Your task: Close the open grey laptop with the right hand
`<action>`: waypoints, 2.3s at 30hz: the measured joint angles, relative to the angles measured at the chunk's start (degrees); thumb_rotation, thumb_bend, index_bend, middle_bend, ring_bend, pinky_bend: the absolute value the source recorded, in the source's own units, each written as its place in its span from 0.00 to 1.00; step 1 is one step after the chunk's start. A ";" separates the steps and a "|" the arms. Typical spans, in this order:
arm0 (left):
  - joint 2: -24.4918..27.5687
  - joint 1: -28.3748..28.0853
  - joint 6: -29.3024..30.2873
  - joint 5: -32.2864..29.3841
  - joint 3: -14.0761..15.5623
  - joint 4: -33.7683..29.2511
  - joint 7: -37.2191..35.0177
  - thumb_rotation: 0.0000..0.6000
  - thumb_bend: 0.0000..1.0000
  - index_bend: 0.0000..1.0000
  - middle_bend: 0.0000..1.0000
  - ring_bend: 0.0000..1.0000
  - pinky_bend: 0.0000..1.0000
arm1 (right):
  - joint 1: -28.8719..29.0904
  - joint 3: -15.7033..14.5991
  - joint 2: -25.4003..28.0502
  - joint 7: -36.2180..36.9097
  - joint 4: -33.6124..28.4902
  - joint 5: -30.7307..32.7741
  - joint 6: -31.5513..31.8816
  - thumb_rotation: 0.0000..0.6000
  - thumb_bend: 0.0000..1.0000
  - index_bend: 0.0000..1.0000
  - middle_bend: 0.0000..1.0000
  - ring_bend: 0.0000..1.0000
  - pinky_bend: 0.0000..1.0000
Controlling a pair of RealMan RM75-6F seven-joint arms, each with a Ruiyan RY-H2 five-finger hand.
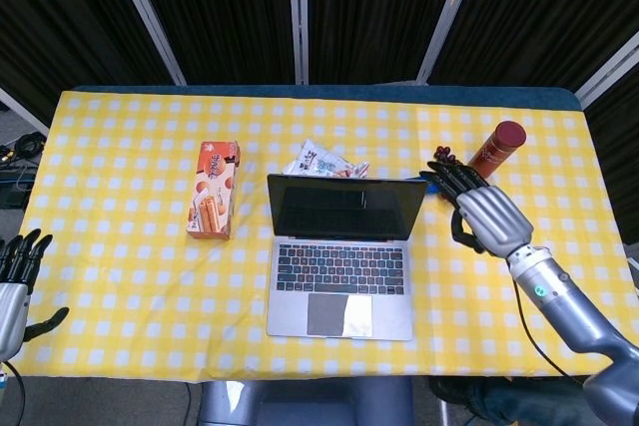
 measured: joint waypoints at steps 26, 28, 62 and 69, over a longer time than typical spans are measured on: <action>-0.81 -2.67 -4.73 -6.66 -1.44 1.98 -0.45 1.00 0.00 0.00 0.00 0.00 0.00 | 20.68 -2.98 -13.06 -16.93 9.98 33.99 -9.77 1.00 1.00 0.27 0.37 0.31 0.29; -0.84 -2.74 -4.71 -6.71 -1.44 2.00 -0.39 1.00 0.00 0.00 0.00 0.00 0.00 | 20.74 -3.01 -12.79 -16.86 9.56 34.08 -9.52 1.00 1.00 0.30 0.40 0.34 0.31; -0.50 -2.45 -2.72 -4.98 -0.30 0.95 -0.18 1.00 0.00 0.00 0.00 0.00 0.00 | 12.38 -8.93 -5.09 -18.00 -9.57 1.42 -7.95 1.00 1.00 0.30 0.38 0.37 0.32; -0.16 -2.27 -2.26 -4.37 -0.08 0.77 -0.70 1.00 0.00 0.00 0.00 0.00 0.00 | 11.16 -12.47 -10.89 -26.67 -7.44 -3.61 -5.38 1.00 1.00 0.29 0.38 0.37 0.32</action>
